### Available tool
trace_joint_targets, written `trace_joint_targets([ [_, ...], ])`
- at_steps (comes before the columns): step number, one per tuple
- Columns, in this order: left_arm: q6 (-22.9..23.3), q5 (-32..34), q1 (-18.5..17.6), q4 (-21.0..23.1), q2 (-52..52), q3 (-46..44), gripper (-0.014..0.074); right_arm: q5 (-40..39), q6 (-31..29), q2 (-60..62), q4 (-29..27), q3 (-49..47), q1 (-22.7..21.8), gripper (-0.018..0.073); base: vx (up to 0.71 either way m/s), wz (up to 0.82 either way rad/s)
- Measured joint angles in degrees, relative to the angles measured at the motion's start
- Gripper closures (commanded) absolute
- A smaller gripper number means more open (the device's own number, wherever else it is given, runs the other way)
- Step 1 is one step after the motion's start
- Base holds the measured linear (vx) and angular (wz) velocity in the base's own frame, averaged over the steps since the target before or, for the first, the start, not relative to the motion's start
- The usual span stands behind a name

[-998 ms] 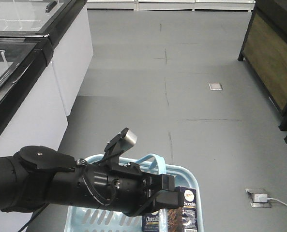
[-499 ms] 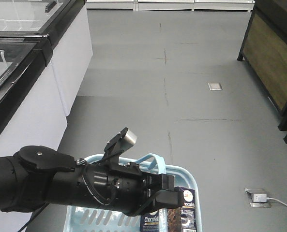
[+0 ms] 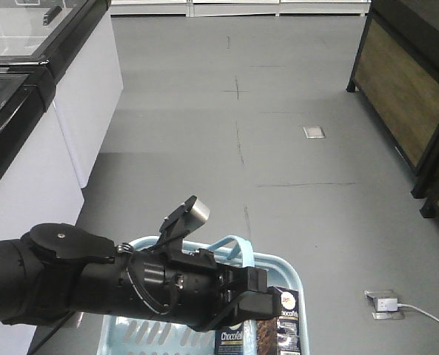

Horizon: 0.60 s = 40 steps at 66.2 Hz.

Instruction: Left arm holds basket, right arm returns cookies

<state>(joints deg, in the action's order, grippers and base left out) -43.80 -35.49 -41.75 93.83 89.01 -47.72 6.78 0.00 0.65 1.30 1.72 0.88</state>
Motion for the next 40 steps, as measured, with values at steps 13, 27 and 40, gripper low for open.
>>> trace_joint_targets([
  [13,0.0,0.0,0.0,0.0,0.0,0.0,0.0604,0.0,0.0,0.0,0.0,0.0,0.0,0.0568,0.16,-0.04],
  [27,0.05,0.0,0.0,0.0,0.0,0.0,0.0604,0.0,0.0,0.0,0.0,0.0,0.0,0.0568,0.19,0.04],
  [40,0.05,0.0,0.0,0.0,0.0,0.0,0.0604,0.0,0.0,0.0,0.0,0.0,0.0,0.0568,0.24,0.06],
])
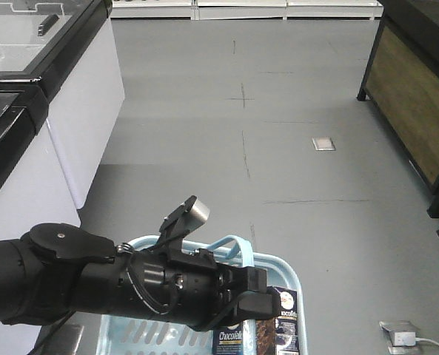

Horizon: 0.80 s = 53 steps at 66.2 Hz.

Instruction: Left arm holds basket, right arm returns cookies

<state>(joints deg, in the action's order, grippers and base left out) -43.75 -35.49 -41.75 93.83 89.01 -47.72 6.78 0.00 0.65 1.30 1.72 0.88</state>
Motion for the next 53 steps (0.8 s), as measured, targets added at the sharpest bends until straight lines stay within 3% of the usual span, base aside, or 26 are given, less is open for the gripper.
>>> trace_joint_targets([
  [53,0.0,0.0,0.0,0.0,0.0,0.0,0.0603,0.0,0.0,0.0,0.0,0.0,0.0,0.0568,0.3,-0.01],
])
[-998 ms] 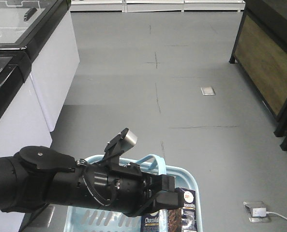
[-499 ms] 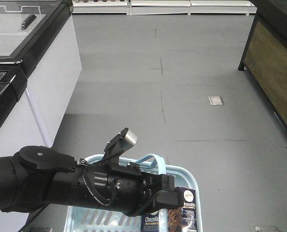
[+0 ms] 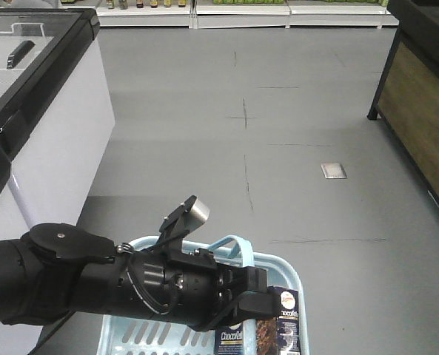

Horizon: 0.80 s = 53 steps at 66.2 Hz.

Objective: Left arm holds basket, right arm returns cookies
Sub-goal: 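Drive forward toward the drink shelves holding the basket in the left gripper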

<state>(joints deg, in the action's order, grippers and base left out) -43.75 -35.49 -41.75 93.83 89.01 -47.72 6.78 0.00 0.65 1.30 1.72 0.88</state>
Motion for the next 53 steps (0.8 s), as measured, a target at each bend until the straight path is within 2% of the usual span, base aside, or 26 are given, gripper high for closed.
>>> trace_joint_targets([
  [53,0.0,0.0,0.0,0.0,0.0,0.0,0.0603,0.0,0.0,0.0,0.0,0.0,0.0,0.0568,0.35,-0.01],
])
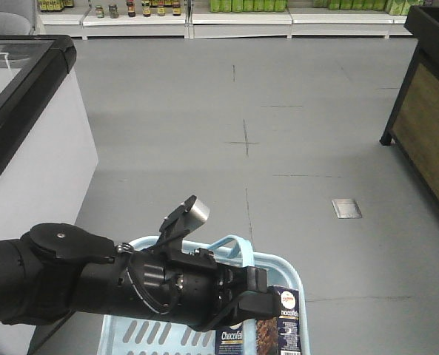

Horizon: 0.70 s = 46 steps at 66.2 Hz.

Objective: Left arm holds basket, right arm returns cookies
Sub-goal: 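Drive forward toward the drink shelves holding the basket in the left gripper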

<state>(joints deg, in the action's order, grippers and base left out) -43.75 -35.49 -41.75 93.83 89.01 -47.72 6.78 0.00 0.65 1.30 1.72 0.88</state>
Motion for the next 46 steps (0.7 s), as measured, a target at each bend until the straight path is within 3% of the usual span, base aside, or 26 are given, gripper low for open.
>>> trace_joint_targets([
  [46,0.0,0.0,0.0,0.0,0.0,0.0,0.0603,0.0,0.0,0.0,0.0,0.0,0.0,0.0568,0.36,0.04],
])
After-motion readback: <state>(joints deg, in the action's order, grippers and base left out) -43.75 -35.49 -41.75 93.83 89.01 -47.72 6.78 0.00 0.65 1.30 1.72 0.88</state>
